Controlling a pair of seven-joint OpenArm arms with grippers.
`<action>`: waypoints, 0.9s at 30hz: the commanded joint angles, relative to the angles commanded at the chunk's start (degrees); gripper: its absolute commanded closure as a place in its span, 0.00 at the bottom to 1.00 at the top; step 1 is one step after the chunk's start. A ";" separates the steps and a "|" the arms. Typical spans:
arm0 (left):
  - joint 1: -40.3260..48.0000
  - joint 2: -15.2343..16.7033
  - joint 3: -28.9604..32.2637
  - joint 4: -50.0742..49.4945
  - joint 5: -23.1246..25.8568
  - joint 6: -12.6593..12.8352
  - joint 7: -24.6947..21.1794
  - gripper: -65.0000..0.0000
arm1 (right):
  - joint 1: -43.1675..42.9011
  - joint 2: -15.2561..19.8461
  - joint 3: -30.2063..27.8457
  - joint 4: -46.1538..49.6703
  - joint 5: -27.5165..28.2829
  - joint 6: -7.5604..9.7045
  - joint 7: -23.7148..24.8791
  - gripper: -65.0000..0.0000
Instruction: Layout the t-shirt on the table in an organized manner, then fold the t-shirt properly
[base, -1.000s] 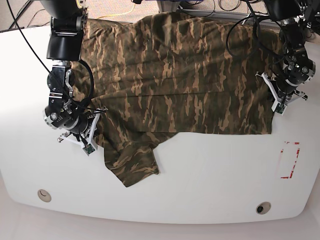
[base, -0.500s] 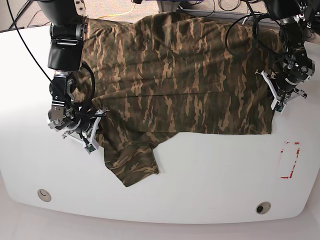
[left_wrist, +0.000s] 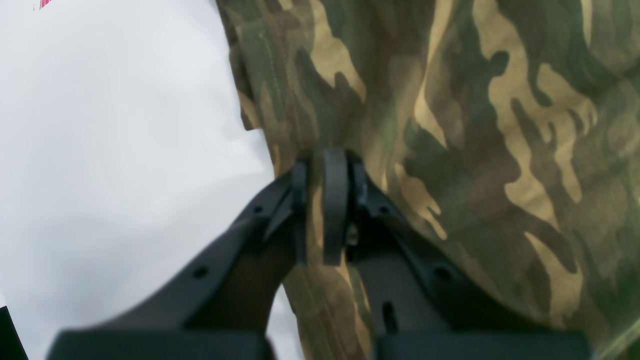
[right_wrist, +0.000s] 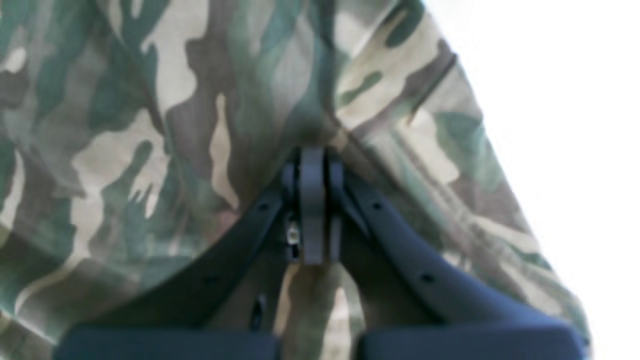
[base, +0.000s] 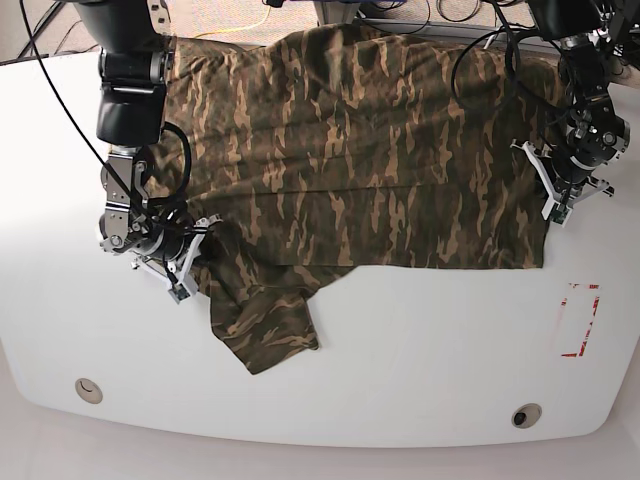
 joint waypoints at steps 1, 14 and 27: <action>0.00 0.00 0.00 0.00 0.00 0.00 0.00 0.97 | 1.32 0.44 0.00 -1.93 0.00 0.00 1.32 0.99; 0.18 0.00 -0.09 -0.09 0.00 0.00 0.00 0.97 | 18.37 4.84 -0.26 -21.63 -0.18 0.00 12.04 0.99; 0.18 0.09 -0.09 2.02 0.00 0.00 0.09 0.97 | 22.95 5.54 -2.81 -17.85 -4.92 0.00 5.80 0.99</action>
